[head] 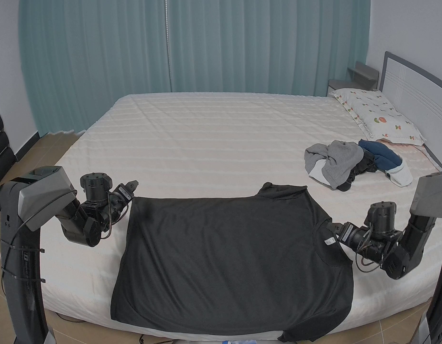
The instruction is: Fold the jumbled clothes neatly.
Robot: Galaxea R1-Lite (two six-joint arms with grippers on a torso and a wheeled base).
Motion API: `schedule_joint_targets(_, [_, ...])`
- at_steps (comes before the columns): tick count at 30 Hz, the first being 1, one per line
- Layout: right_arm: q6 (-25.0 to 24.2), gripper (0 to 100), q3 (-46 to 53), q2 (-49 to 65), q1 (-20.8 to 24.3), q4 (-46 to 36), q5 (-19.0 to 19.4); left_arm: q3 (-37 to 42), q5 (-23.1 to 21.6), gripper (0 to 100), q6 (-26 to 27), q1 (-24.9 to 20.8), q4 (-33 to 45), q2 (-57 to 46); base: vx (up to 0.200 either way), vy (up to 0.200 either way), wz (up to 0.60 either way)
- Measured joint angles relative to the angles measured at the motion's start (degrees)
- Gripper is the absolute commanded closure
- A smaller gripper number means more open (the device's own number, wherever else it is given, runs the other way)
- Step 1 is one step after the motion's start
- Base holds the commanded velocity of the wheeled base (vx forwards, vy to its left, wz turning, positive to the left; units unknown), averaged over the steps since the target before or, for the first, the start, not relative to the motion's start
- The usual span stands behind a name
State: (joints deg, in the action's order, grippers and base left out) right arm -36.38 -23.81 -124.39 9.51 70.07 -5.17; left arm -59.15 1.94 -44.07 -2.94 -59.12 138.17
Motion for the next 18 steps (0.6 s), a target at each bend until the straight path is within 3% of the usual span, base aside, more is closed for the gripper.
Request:
schedule_joint_targets(5, [-0.9, 0, 10.5, 1.2, 0.7, 13.8, 2.9, 7.8, -1.4, 0, -0.1, -0.9, -0.7, -4.3, -0.200, 0.000, 0.00])
schedule_joint_targets(9, [-1.4, 0, 15.3, 1.3, 0.6, 17.7, 4.8, 17.0, -3.3, 0, -0.2, -1.3, -1.5, -7.6, -0.200, 0.000, 0.00])
schedule_joint_targets(18, [-3.4, 0, 21.3, 1.0, 0.7, 18.9, 8.3, 37.8, -8.5, 0, -0.3, -1.9, -10.9, -13.9, 0.000, 0.000, 0.00])
